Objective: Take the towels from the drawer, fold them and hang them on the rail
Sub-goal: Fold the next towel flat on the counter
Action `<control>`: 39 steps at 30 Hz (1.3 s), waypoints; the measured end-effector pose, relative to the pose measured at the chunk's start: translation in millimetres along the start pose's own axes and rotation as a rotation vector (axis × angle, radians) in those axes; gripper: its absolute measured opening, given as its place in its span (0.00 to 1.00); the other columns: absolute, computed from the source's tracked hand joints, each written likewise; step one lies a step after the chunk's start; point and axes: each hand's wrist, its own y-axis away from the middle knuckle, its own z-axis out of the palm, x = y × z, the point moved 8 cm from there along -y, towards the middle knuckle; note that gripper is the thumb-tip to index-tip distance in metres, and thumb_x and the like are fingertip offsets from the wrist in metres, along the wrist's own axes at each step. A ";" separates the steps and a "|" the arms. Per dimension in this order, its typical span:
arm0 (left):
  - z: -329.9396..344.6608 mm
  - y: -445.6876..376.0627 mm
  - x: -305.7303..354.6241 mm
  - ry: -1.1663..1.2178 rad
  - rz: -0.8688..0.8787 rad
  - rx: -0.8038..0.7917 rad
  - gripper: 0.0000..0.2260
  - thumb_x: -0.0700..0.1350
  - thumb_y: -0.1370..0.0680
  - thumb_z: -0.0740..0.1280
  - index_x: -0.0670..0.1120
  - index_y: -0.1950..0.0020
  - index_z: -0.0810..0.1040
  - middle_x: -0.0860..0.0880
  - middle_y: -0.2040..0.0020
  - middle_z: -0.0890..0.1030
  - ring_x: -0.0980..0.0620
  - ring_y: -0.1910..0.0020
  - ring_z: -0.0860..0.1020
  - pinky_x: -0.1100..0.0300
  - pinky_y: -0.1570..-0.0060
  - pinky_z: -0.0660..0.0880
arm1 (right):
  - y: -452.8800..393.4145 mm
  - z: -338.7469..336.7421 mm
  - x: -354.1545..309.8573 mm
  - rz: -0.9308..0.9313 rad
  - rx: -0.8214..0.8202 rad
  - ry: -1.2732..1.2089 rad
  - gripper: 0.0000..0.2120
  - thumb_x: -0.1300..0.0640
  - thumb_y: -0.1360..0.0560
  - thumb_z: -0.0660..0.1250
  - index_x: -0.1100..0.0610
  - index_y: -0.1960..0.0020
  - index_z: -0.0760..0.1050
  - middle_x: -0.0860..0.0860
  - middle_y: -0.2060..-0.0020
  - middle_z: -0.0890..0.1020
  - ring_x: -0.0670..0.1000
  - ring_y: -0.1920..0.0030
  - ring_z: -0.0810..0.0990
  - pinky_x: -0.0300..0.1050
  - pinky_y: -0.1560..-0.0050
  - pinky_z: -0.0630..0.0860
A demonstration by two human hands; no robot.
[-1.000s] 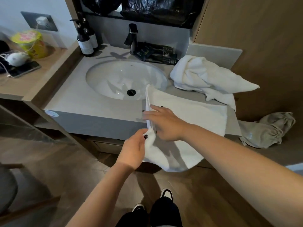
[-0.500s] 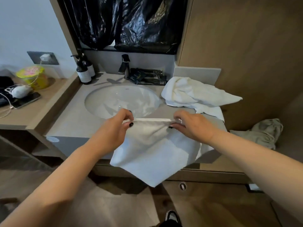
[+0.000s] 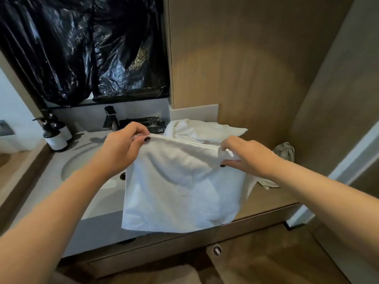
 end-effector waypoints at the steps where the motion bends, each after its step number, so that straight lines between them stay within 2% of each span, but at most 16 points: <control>1: 0.1 -2.3 -0.7 0.000 0.002 0.000 0.05 0.39 0.19 0.64 0.45 0.45 0.77 0.54 0.58 0.78 0.49 0.64 0.76 0.62 0.63 0.70 | 7.7 -2.0 3.9 0.013 -0.006 0.017 0.13 0.52 0.26 0.73 0.57 0.48 0.73 0.53 0.51 0.78 0.56 0.65 0.76 0.48 0.67 0.72; 4: 2.1 -5.0 -5.6 0.012 0.003 -0.005 0.05 0.39 0.19 0.64 0.48 0.47 0.76 0.56 0.59 0.78 0.55 0.64 0.77 0.65 0.63 0.70 | 30.9 -4.9 13.2 0.037 -0.039 0.035 0.10 0.56 0.26 0.73 0.60 0.53 0.75 0.55 0.57 0.77 0.59 0.66 0.76 0.52 0.68 0.73; 7: 11.0 -6.1 -9.4 0.021 0.032 -0.056 0.07 0.40 0.19 0.65 0.52 0.48 0.74 0.56 0.58 0.78 0.62 0.61 0.76 0.67 0.62 0.69 | 46.8 -4.0 30.5 0.151 -0.096 -0.048 0.08 0.55 0.25 0.72 0.58 0.49 0.77 0.52 0.54 0.78 0.55 0.57 0.78 0.53 0.57 0.77; 10: 20.6 -6.8 -14.6 0.016 0.069 -0.131 0.06 0.40 0.20 0.65 0.50 0.47 0.74 0.55 0.58 0.80 0.59 0.59 0.79 0.62 0.61 0.74 | 58.4 -1.3 54.5 0.290 -0.149 -0.130 0.05 0.56 0.24 0.71 0.53 0.49 0.77 0.48 0.53 0.80 0.52 0.52 0.79 0.50 0.52 0.77; 12: 25.8 -5.7 -18.4 0.001 0.083 -0.183 0.06 0.40 0.20 0.66 0.47 0.44 0.74 0.54 0.57 0.82 0.50 0.58 0.82 0.52 0.58 0.78 | 63.7 -5.5 68.1 0.337 -0.117 -0.194 0.06 0.58 0.25 0.71 0.50 0.51 0.77 0.46 0.54 0.81 0.50 0.53 0.80 0.49 0.53 0.78; 13: 28.3 -4.9 -20.8 -0.002 0.073 -0.214 0.08 0.42 0.20 0.66 0.47 0.42 0.73 0.54 0.56 0.82 0.49 0.58 0.82 0.50 0.57 0.78 | 66.0 -7.3 73.9 0.350 -0.097 -0.213 0.07 0.59 0.25 0.71 0.49 0.51 0.77 0.46 0.54 0.82 0.49 0.54 0.80 0.49 0.53 0.78; 15: 34.1 -3.8 -25.0 -0.026 0.071 -0.270 0.12 0.44 0.20 0.66 0.47 0.36 0.74 0.54 0.58 0.83 0.53 0.62 0.81 0.52 0.60 0.77 | 68.4 -10.7 83.7 0.386 -0.071 -0.208 0.09 0.57 0.24 0.70 0.47 0.47 0.75 0.45 0.51 0.81 0.48 0.53 0.80 0.50 0.54 0.79; 17: 40.9 -2.9 -30.5 -0.115 0.105 -0.322 0.09 0.45 0.20 0.66 0.46 0.40 0.77 0.55 0.61 0.81 0.56 0.67 0.78 0.58 0.65 0.73 | 68.9 -10.5 93.1 0.428 -0.084 -0.186 0.10 0.54 0.22 0.67 0.45 0.45 0.70 0.42 0.52 0.79 0.45 0.55 0.79 0.44 0.60 0.78; 19: 47.2 -1.8 -38.3 -0.269 0.134 -0.378 0.07 0.48 0.19 0.64 0.48 0.46 0.80 0.54 0.63 0.78 0.50 0.65 0.78 0.55 0.66 0.71 | 64.7 -6.0 101.4 0.442 -0.131 -0.096 0.07 0.53 0.21 0.66 0.45 0.46 0.69 0.42 0.55 0.79 0.43 0.59 0.78 0.38 0.66 0.71; 21: 55.0 -2.8 -48.7 -0.433 0.143 -0.410 0.10 0.52 0.18 0.61 0.49 0.47 0.78 0.52 0.62 0.78 0.47 0.64 0.77 0.54 0.67 0.72 | 54.0 -1.4 105.7 0.408 -0.167 0.072 0.01 0.53 0.20 0.63 0.49 0.49 0.73 0.46 0.59 0.80 0.45 0.62 0.77 0.38 0.70 0.64; 23: 62.7 -9.6 -59.4 -0.525 0.116 -0.409 0.12 0.54 0.18 0.58 0.49 0.47 0.77 0.51 0.63 0.78 0.46 0.65 0.75 0.55 0.68 0.70 | 38.6 2.7 107.8 0.368 -0.147 0.212 0.07 0.53 0.19 0.62 0.53 0.50 0.77 0.48 0.60 0.78 0.51 0.59 0.77 0.41 0.70 0.63; 27: 80.9 -35.1 -92.9 -0.764 -0.022 -0.396 0.17 0.59 0.17 0.51 0.50 0.47 0.74 0.52 0.67 0.73 0.48 0.69 0.72 0.58 0.72 0.65 | 5.9 19.9 130.1 0.404 -0.097 0.270 0.09 0.53 0.21 0.65 0.56 0.49 0.82 0.51 0.56 0.70 0.52 0.59 0.69 0.41 0.71 0.55; 29: 91.6 -50.1 -111.3 -0.727 -0.151 -0.377 0.17 0.60 0.17 0.52 0.51 0.48 0.75 0.51 0.66 0.75 0.48 0.69 0.73 0.58 0.73 0.64 | -13.7 35.3 152.4 0.468 -0.114 0.255 0.10 0.52 0.20 0.64 0.55 0.49 0.83 0.51 0.58 0.68 0.52 0.62 0.69 0.41 0.71 0.55; 33: 122.6 -76.4 -151.3 -0.320 -0.533 -0.351 0.14 0.54 0.16 0.57 0.48 0.53 0.76 0.52 0.70 0.82 0.51 0.68 0.81 0.58 0.67 0.75 | -61.2 64.8 191.9 0.452 -0.129 0.270 0.12 0.52 0.20 0.64 0.57 0.49 0.83 0.52 0.57 0.68 0.53 0.59 0.71 0.43 0.68 0.64; 36: 134.0 -91.8 -176.7 -0.048 -0.748 -0.174 0.09 0.49 0.18 0.60 0.47 0.52 0.76 0.51 0.69 0.84 0.52 0.63 0.83 0.54 0.54 0.80 | -96.8 79.6 218.7 0.437 -0.117 0.253 0.10 0.53 0.22 0.65 0.57 0.51 0.83 0.52 0.55 0.66 0.56 0.54 0.71 0.47 0.65 0.71; 39: 142.1 -103.7 -200.9 0.177 -0.941 0.019 0.07 0.44 0.19 0.61 0.45 0.49 0.78 0.46 0.65 0.85 0.49 0.62 0.85 0.50 0.51 0.82 | -130.9 94.7 245.6 0.495 -0.160 0.241 0.10 0.54 0.21 0.63 0.56 0.51 0.82 0.51 0.59 0.72 0.56 0.57 0.76 0.48 0.62 0.75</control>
